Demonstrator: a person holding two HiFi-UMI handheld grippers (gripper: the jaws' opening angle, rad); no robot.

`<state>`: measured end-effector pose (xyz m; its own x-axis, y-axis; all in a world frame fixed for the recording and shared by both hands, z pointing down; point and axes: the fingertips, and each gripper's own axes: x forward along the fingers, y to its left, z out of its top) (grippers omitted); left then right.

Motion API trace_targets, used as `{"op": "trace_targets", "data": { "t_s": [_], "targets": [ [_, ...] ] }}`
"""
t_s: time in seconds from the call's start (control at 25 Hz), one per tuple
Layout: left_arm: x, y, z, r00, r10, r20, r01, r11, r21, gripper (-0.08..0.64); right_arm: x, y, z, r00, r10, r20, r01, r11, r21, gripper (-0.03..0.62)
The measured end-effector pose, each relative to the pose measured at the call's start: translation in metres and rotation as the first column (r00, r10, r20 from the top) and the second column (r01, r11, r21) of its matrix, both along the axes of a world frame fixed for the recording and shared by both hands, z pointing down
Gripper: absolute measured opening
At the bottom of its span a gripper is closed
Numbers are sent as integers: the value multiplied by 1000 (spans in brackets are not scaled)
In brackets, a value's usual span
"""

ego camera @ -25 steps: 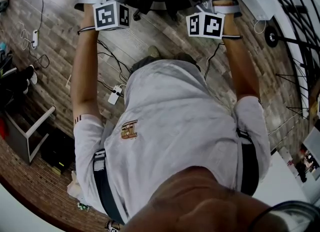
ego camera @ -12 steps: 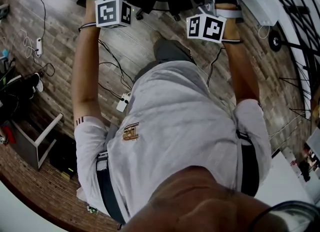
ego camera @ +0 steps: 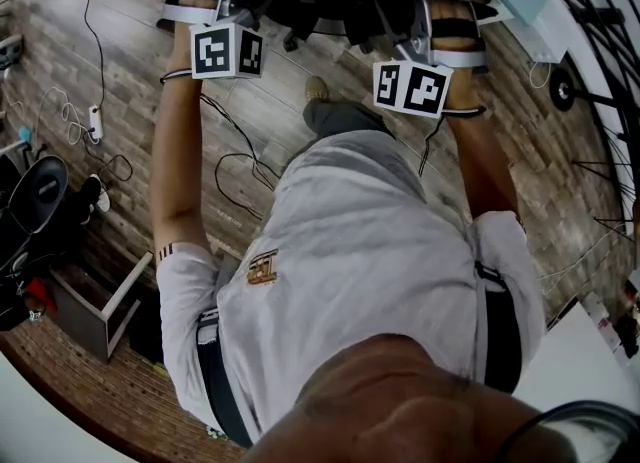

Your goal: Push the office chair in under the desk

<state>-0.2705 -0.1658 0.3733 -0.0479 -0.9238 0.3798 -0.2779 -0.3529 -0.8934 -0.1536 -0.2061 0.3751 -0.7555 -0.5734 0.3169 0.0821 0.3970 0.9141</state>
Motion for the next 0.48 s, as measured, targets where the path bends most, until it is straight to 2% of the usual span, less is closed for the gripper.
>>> {"op": "trace_targets", "data": {
  "t_s": [0.32, 0.48],
  "targets": [
    [-91, -50, -2, 997, 77, -3, -77, 997, 0, 333, -88, -36, -3, 996, 85, -3, -85, 996, -12, 258],
    [-132, -79, -2, 996, 89, -9, -89, 996, 8, 334, -128, -60, -2, 994, 108, -6, -109, 994, -16, 258]
  ]
}}
